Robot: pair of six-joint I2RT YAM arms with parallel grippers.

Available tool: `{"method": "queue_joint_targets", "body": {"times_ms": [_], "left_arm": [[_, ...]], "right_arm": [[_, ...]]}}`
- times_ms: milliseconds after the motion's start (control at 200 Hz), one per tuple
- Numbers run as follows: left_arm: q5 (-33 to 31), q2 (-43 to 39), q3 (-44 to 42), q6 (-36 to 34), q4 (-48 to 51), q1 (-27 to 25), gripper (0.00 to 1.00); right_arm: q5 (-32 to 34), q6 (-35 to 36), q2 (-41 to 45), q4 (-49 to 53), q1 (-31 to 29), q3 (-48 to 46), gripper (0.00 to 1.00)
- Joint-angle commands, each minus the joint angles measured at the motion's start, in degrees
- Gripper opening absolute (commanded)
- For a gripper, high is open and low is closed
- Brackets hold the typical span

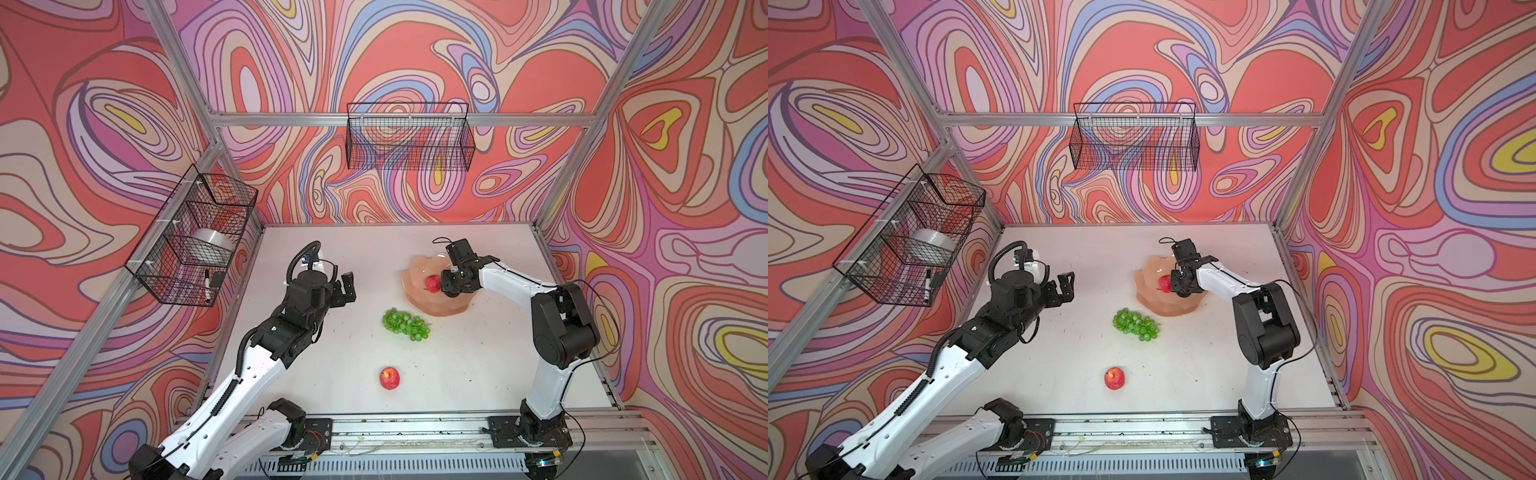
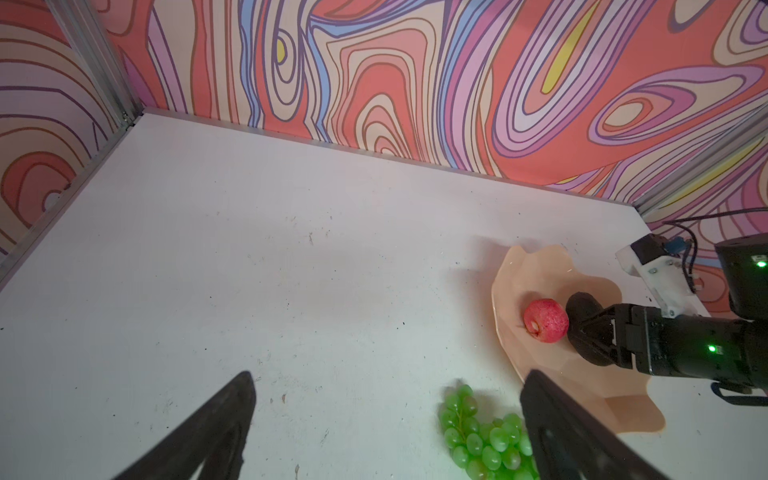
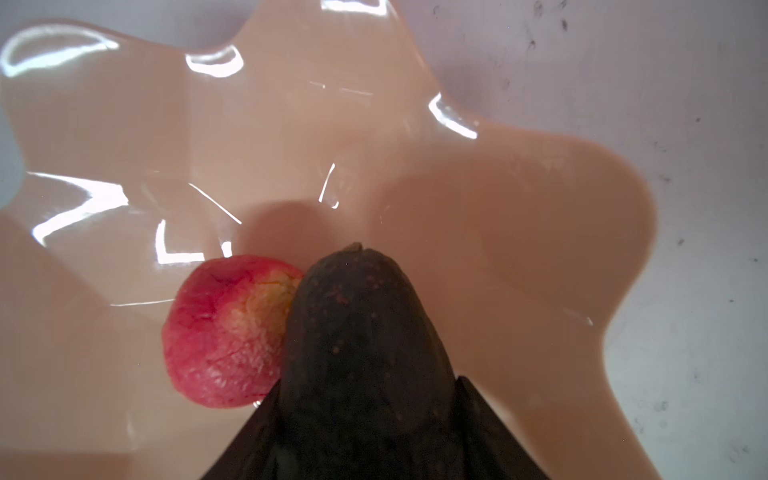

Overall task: Place and organize the fake fruits in the fruit bowl
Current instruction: 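Place the avocado in the bowl with the right gripper while the left withdraws, then grasp the second red apple near the table edge with the left gripper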

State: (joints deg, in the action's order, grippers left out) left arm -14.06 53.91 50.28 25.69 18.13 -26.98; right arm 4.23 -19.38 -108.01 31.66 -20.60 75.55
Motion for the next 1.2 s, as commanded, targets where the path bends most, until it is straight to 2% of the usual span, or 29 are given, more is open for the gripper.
{"method": "queue_joint_targets", "body": {"times_ms": [0, 135, 215, 350, 416, 566, 666, 811, 1011, 1197], "left_arm": [[2.38, 0.37, 2.01, 0.75, 3.34, 0.35, 1.0], [5.53, 0.54, 2.61, 0.77, 5.42, 0.34, 0.99], [9.01, 1.22, 3.37, 1.23, 8.5, 0.29, 0.97], [16.51, 2.28, 2.41, 7.1, 14.71, -0.12, 0.93], [19.78, 2.51, 0.6, 10.23, 15.97, -2.27, 0.9], [14.91, 4.89, -1.93, 15.27, 18.11, -15.71, 0.91], [15.55, 8.58, -1.67, 18.97, 19.95, -21.57, 0.9], [13.28, 12.36, 0.34, 22.94, 25.56, -29.57, 0.91], [14.59, 16.39, -3.3, 28.21, 23.7, -33.83, 0.92], [15.4, 21.85, -4.02, 26.65, 19.24, -33.84, 0.94]], "right_arm": [[-0.89, -0.31, -0.61, -0.99, 0.03, 0.96, 0.59], [-1.49, -0.38, -0.19, -0.46, 0.08, 1.66, 0.65], [-2.04, -0.4, 1.23, -0.22, 0.03, 2.09, 0.73], [-1.77, -0.05, 5.78, -0.54, 0.07, 2.58, 0.82], [-0.92, 0.17, 8.68, -0.8, 0.03, 2.93, 0.86], [0.75, -0.09, 13.96, -2.09, 0.07, 2.91, 0.92], [1.43, -0.52, 17.43, -3.47, 0.04, 1.99, 0.95], [1.94, -0.81, 21.0, -3.98, 0.02, 0.39, 0.96], [1.83, -1.45, 24.1, -4.76, 0.05, -3.04, 0.97], [1.17, -1.81, 26.72, -4.85, 0.03, -5.44, 0.97]]}}
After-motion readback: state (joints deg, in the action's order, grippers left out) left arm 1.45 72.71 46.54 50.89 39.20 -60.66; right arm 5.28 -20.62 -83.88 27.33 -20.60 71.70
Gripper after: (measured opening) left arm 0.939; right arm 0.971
